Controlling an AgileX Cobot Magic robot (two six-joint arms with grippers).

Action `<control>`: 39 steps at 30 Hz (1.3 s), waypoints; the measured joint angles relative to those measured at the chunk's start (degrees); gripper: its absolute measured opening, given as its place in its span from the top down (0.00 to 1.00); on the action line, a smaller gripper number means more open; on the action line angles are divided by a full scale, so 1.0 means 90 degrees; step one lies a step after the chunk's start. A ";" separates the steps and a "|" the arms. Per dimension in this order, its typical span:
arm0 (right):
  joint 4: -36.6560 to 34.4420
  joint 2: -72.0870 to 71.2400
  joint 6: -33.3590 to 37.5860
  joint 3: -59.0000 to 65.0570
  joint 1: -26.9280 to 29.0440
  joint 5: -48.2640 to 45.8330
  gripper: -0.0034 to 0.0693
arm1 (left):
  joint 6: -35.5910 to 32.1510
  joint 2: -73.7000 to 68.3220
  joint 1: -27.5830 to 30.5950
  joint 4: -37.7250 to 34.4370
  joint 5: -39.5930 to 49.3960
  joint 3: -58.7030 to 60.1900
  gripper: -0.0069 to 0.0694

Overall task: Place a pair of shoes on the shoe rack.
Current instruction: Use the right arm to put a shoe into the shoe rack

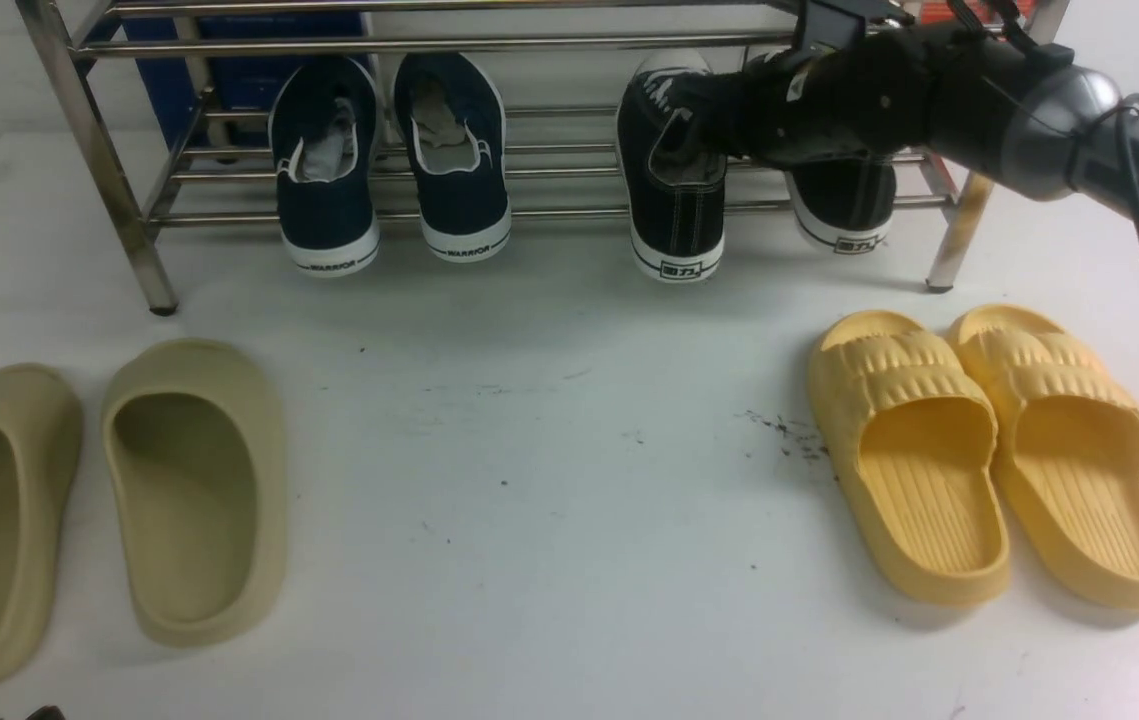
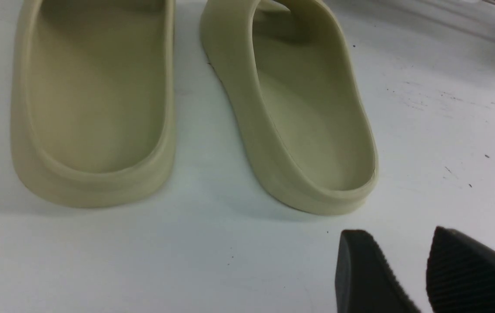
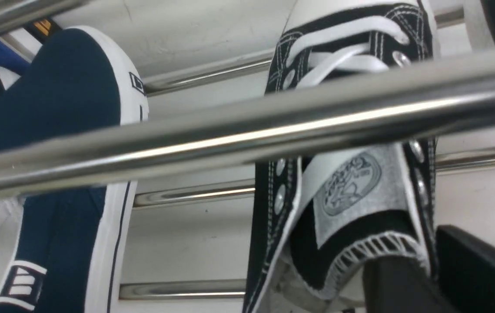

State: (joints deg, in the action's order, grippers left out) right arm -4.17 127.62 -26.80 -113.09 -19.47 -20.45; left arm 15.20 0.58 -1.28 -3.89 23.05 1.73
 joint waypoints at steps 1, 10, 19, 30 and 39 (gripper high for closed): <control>0.0000 -0.0024 0.0000 0.0000 0.0000 -0.0048 0.61 | 0.0000 0.0000 0.0000 0.0000 0.0000 0.0000 0.60; 0.0003 -0.0538 0.0402 -0.0024 -0.0021 -0.1397 0.49 | 0.0000 0.0000 0.0000 0.0000 0.0000 0.0000 0.60; 0.0018 -0.1185 0.1756 -0.0036 -0.0577 -0.3763 0.68 | 0.0000 0.0000 0.0000 0.0000 0.0000 0.0000 0.60; 0.0018 -0.0517 0.2036 -0.0043 -0.0947 -0.4241 0.96 | 0.0000 0.0000 0.0000 0.0000 0.0000 0.0000 0.60; 0.0032 -0.0010 0.1889 -0.0043 -0.0823 -0.2973 0.96 | 0.0000 0.0000 0.0000 0.0000 0.0000 0.0000 0.60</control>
State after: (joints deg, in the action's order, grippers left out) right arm -3.88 127.54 -9.80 -113.48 -26.87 -47.21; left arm 15.20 0.58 -1.28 -3.89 23.05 1.73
